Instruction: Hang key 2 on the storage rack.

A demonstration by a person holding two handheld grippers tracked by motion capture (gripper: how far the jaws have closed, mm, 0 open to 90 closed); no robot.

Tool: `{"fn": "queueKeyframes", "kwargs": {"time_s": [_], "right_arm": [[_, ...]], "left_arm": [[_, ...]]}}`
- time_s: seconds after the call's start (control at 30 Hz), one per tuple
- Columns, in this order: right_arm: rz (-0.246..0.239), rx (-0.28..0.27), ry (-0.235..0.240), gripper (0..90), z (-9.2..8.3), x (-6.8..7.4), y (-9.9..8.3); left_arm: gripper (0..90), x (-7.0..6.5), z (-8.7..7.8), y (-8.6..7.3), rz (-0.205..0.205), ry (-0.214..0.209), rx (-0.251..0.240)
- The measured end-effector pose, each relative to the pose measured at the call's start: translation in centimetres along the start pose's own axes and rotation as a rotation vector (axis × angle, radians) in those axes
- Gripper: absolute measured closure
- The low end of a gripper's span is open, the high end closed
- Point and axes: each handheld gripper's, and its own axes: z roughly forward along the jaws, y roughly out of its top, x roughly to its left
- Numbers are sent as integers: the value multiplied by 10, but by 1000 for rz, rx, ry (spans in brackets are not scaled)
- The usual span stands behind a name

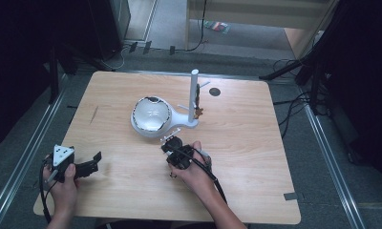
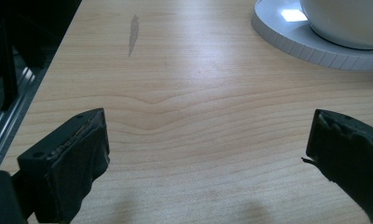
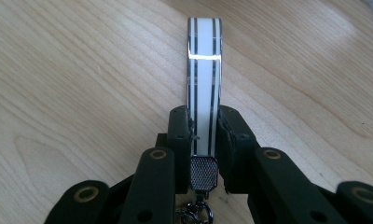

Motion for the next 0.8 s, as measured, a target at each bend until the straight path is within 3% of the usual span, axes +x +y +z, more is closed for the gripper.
{"fn": "queueKeyframes", "kwargs": {"time_s": [0.43,0.8], "right_arm": [[34,-143,31,775,-27,-14,-6],[93,-257,41,776,-47,-27,-9]], "left_arm": [[0,0,0,0,-1,1,3],[0,0,0,0,-3,0,2]]}}
